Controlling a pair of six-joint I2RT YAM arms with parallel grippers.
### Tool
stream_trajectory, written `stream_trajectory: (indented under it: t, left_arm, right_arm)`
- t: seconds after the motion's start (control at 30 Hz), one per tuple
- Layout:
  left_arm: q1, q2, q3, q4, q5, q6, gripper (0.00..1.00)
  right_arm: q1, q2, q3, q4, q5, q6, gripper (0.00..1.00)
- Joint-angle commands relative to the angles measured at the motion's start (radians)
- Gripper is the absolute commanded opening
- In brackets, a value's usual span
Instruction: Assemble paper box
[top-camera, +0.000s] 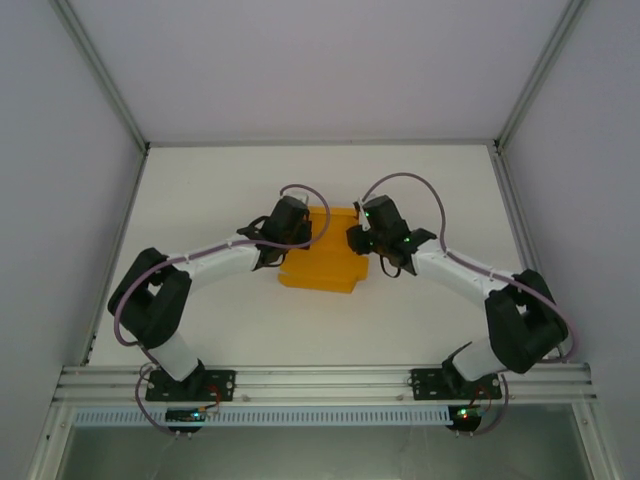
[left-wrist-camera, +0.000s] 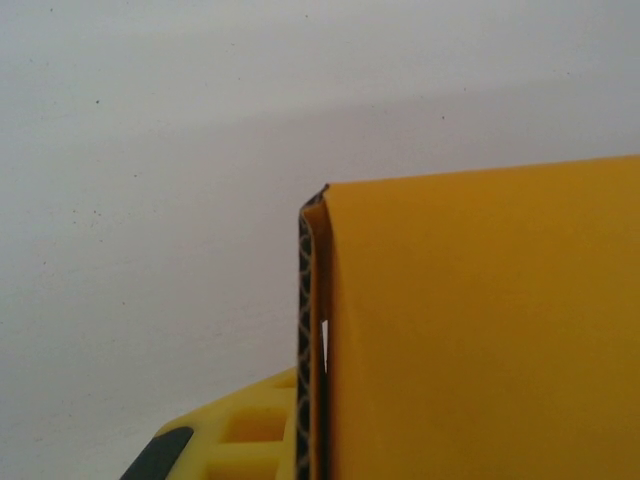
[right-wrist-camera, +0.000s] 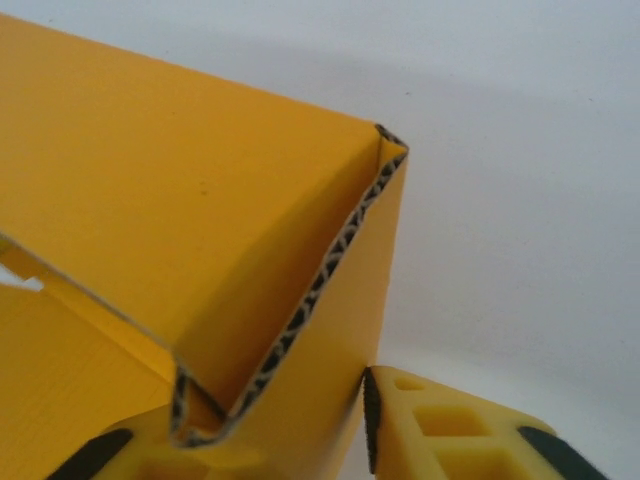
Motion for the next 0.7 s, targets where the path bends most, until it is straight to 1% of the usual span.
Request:
stream_trajectory:
  t: [0.0, 0.1, 0.17, 0.27, 0.37, 0.4, 0.43, 0.47, 0.5, 0.57, 0.6, 0.67]
  left_arm:
    - [-0.001, 0.007, 0.035, -0.031, -0.009, -0.033, 0.0]
    - [-0.01, 0.008, 0.038, -0.036, -0.026, -0.055, 0.0]
    - [-0.016, 0.012, 0.045, -0.04, -0.038, -0.067, 0.0]
    - [-0.027, 0.023, 0.064, -0.061, -0.062, -0.087, 0.0]
    - [-0.03, 0.038, 0.093, -0.093, -0.088, -0.135, 0.0]
    - [-0.03, 0.044, 0.1, -0.097, -0.09, -0.149, 0.0]
    - [-0.03, 0.049, 0.106, -0.097, -0.08, -0.161, 0.0]
    - [-0.03, 0.052, 0.108, -0.095, -0.073, -0.169, 0.0]
    - [-0.03, 0.056, 0.11, -0.091, -0.062, -0.175, 0.0]
    - [-0.03, 0.065, 0.111, -0.084, -0.04, -0.176, 0.0]
    - [-0.03, 0.068, 0.112, -0.084, -0.035, -0.175, 0.0]
    - [-0.03, 0.071, 0.116, -0.089, -0.034, -0.174, 0.0]
  right_arm:
    - [0.003, 0.069, 0.07, -0.032, 0.185, 0.063, 0.21]
    - [0.023, 0.127, 0.125, -0.077, 0.334, 0.146, 0.08]
    - [0.036, 0.164, 0.154, -0.089, 0.425, 0.192, 0.04]
    - [0.048, 0.236, 0.216, -0.195, 0.588, 0.296, 0.01]
    - [0.054, 0.308, 0.289, -0.296, 0.751, 0.402, 0.01]
    - [0.056, 0.331, 0.312, -0.319, 0.772, 0.409, 0.01]
    - [0.055, 0.358, 0.337, -0.362, 0.826, 0.449, 0.01]
    - [0.052, 0.379, 0.361, -0.404, 0.853, 0.476, 0.01]
    - [0.046, 0.393, 0.38, -0.429, 0.866, 0.493, 0.01]
    - [0.042, 0.395, 0.374, -0.386, 0.854, 0.455, 0.02]
    - [0.04, 0.382, 0.355, -0.327, 0.826, 0.408, 0.03]
    - [0.026, 0.334, 0.279, -0.164, 0.722, 0.323, 0.11]
